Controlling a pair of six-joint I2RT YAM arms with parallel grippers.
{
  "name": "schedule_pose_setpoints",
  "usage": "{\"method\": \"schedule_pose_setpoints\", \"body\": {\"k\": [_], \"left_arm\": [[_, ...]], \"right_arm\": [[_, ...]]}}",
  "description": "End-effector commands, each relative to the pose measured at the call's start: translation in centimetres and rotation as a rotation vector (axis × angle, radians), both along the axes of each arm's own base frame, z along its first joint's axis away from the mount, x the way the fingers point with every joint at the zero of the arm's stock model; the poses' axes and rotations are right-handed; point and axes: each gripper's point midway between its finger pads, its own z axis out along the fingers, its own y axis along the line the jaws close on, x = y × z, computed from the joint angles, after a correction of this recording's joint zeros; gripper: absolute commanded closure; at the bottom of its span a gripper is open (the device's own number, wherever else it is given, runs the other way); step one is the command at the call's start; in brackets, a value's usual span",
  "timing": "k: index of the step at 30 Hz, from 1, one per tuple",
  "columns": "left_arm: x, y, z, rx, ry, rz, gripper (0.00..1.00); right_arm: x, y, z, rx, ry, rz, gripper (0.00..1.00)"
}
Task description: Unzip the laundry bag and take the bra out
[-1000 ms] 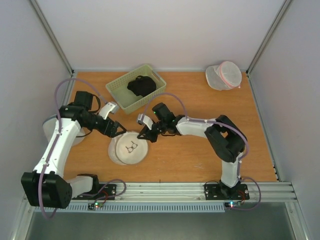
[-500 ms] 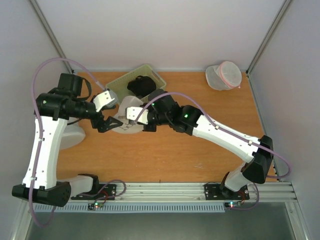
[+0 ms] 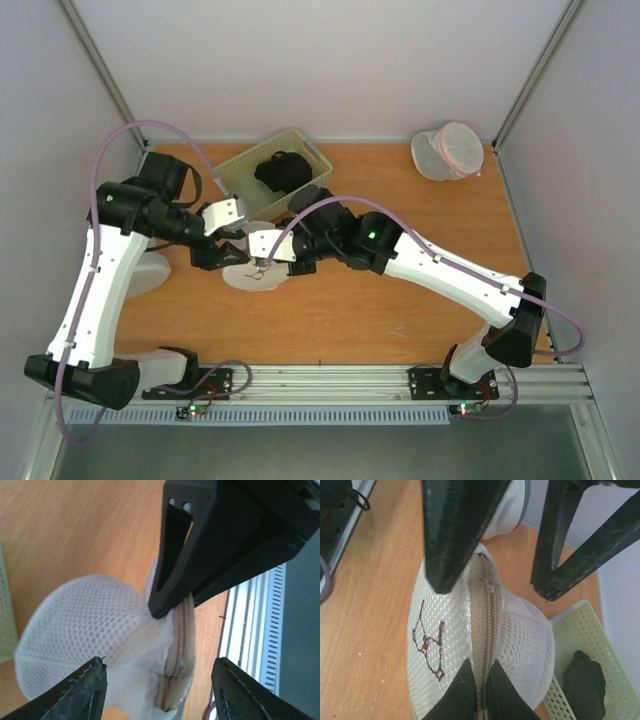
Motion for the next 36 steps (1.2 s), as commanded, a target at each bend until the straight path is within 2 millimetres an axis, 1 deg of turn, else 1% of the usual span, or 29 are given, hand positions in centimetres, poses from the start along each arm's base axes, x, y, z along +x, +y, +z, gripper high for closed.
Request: {"method": "schedule_pose_setpoints", "body": {"k": [1, 2, 3, 5, 6, 9, 10, 13, 15, 16, 17, 18, 19, 20, 21, 23, 24, 25, 27, 28, 29, 30, 33, 35, 36], "left_arm": [[-1.6, -0.8, -0.3, -0.046, 0.05, -0.063, 0.41], [-1.6, -0.8, -0.5, -0.045, 0.05, -0.063, 0.42], [-1.4, -0.9, -0.6, -0.045, 0.051, -0.055, 0.45], [-0.8, -0.9, -0.7, -0.045, 0.038, -0.037, 0.56], [-0.6, -0.9, -0.8, -0.043, 0.036, -0.027, 0.59], [-0.8, -0.9, -1.2, -0.043, 0.067, -0.014, 0.6], [-0.9, -0.9, -1.3, -0.043, 0.065, -0.019, 0.65], [-1.0, -1.0, -1.0, -0.055, 0.055, -0.02, 0.98], [-0.5, -1.1, -0.4, -0.071, 0.046, 0.005, 0.99], [0.0, -1.2, -0.1, -0.08, 0.041, 0.033, 0.99], [0.6, -1.2, 0.1, -0.091, 0.053, 0.086, 0.99], [1.6, -1.1, 0.3, -0.099, 0.033, 0.13, 0.99], [2.9, -1.1, 0.8, -0.115, 0.012, 0.199, 0.99], [3.8, -0.9, 1.1, -0.136, 0.034, 0.278, 0.99], [4.5, -0.8, 1.5, -0.153, 0.03, 0.324, 0.99], [5.3, -0.9, 2.8, -0.208, 0.056, 0.396, 0.99], [5.7, -0.9, 3.5, -0.245, 0.089, 0.445, 0.99], [6.0, -1.0, 4.2, -0.278, 0.119, 0.484, 0.99], [6.3, -1.2, 5.6, -0.34, 0.163, 0.527, 0.99], [6.3, -1.3, 6.1, -0.358, 0.175, 0.531, 0.99], [6.2, -1.4, 6.4, -0.373, 0.189, 0.533, 0.99], [6.2, -1.5, 6.5, -0.382, 0.198, 0.53, 0.99], [5.9, -1.7, 6.6, -0.396, 0.214, 0.519, 0.99], [5.8, -1.8, 6.8, -0.404, 0.217, 0.507, 0.99], [5.7, -1.9, 6.8, -0.407, 0.22, 0.503, 0.99]], "right_arm": [[-0.1, 0.9, 4.0, 0.109, -0.064, 0.024, 0.99], [-0.1, 1.0, 4.2, 0.115, -0.067, 0.025, 0.99], [-0.1, 1.0, 4.4, 0.12, -0.07, 0.028, 0.99], [-0.4, 1.1, 4.8, 0.134, -0.072, 0.048, 0.99], [-0.6, 1.1, 5.1, 0.144, -0.072, 0.057, 0.99], [-0.9, 1.2, 5.9, 0.171, -0.074, 0.072, 0.99], [-1.0, 1.2, 6.0, 0.177, -0.074, 0.074, 0.99], [-0.7, 1.1, 5.9, 0.177, -0.074, 0.058, 0.99], [0.0, 1.0, 6.1, 0.21, -0.049, 0.016, 0.99], [0.7, 0.7, 6.4, 0.246, -0.018, -0.016, 0.95], [1.8, 0.2, 6.9, 0.299, 0.024, -0.054, 0.73], [3.2, -0.5, 7.8, 0.373, 0.07, -0.097, 0.52], [4.0, -1.6, 8.2, 0.446, 0.142, -0.116, 0.21], [5.0, -3.0, 8.9, 0.537, 0.228, -0.128, 0.05], [5.6, -4.3, 9.2, 0.621, 0.319, -0.126, 0.02], [6.1, -6.4, 9.8, 0.789, 0.458, -0.121, 0.02], [6.3, -7.1, 9.3, 0.846, 0.551, -0.148, 0.02], [6.2, -7.4, 8.9, 0.881, 0.598, -0.148, 0.02], [5.9, -7.5, 7.6, 0.92, 0.708, -0.152, 0.02], [5.5, -7.6, 7.6, 0.957, 0.747, -0.127, 0.01], [5.3, -7.6, 6.4, 0.959, 0.805, -0.136, 0.02], [5.2, -7.7, 6.1, 0.979, 0.815, -0.128, 0.02], [5.4, -7.8, 4.1, 0.991, 0.836, -0.159, 0.02], [5.5, -7.4, 3.4, 0.982, 0.851, -0.155, 0.02], [5.5, -7.0, 3.1, 0.974, 0.867, -0.147, 0.03]]}}
